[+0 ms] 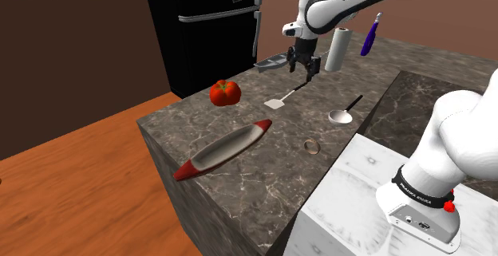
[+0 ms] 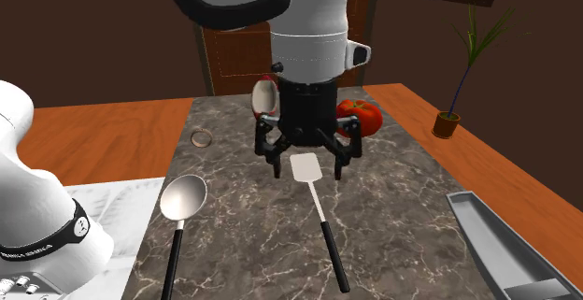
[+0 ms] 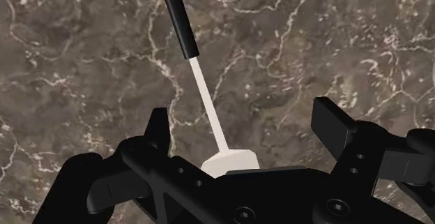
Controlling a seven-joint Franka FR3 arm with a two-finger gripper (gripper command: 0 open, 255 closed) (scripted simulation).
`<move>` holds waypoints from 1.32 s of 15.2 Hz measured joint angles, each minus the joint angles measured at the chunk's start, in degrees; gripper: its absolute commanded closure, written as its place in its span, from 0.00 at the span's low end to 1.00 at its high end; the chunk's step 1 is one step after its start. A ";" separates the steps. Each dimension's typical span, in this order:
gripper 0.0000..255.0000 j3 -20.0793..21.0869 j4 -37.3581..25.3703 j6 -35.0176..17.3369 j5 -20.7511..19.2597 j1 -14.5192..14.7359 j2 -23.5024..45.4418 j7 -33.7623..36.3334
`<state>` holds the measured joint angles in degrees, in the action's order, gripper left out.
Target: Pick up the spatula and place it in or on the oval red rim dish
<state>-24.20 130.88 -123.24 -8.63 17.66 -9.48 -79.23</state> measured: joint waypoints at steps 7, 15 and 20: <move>0.00 -0.76 -1.32 -6.41 3.58 1.71 9.22 -13.88; 0.00 -0.94 -0.04 -10.07 4.76 1.47 11.75 -15.05; 1.00 -0.93 -0.03 -10.09 4.76 1.47 11.75 -15.05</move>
<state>-25.13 130.85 -133.33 -3.87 19.13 2.27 -94.28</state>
